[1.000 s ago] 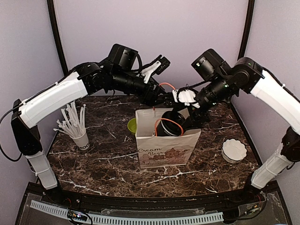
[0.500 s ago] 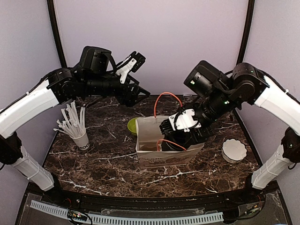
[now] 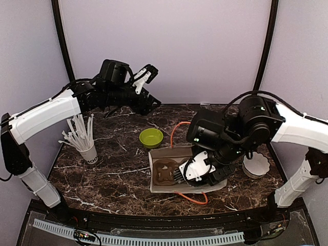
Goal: Pack the takeout coffee
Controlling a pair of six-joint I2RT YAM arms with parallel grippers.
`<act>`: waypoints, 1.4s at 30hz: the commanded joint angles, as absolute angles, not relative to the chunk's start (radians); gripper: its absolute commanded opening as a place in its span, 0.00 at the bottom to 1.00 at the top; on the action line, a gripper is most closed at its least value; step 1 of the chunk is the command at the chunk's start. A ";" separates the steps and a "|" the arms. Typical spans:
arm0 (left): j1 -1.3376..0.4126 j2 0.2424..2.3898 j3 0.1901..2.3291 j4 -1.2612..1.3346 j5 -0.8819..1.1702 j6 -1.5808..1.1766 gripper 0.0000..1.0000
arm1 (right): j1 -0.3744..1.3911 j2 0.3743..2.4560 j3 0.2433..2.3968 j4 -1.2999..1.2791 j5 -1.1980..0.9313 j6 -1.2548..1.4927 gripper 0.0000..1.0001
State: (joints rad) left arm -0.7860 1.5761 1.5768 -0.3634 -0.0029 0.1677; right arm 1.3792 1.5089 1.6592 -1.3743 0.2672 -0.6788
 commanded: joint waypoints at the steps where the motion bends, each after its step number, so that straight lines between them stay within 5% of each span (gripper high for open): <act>1: -0.756 1.562 1.515 -0.296 0.072 0.134 0.74 | 1.448 1.494 1.570 -1.356 0.390 -0.671 0.30; 11: -0.742 1.520 1.415 -0.235 0.133 0.128 0.74 | 1.516 1.476 1.476 -1.222 0.564 -0.682 0.31; 42: -0.741 1.550 1.344 -0.248 0.369 0.097 0.72 | 1.523 1.213 1.047 -0.877 0.640 -0.751 0.29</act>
State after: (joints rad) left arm -0.7483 1.5505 1.3506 -0.2550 0.3225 0.1001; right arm 1.5471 1.2434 1.0718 -0.9634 0.6041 -0.7544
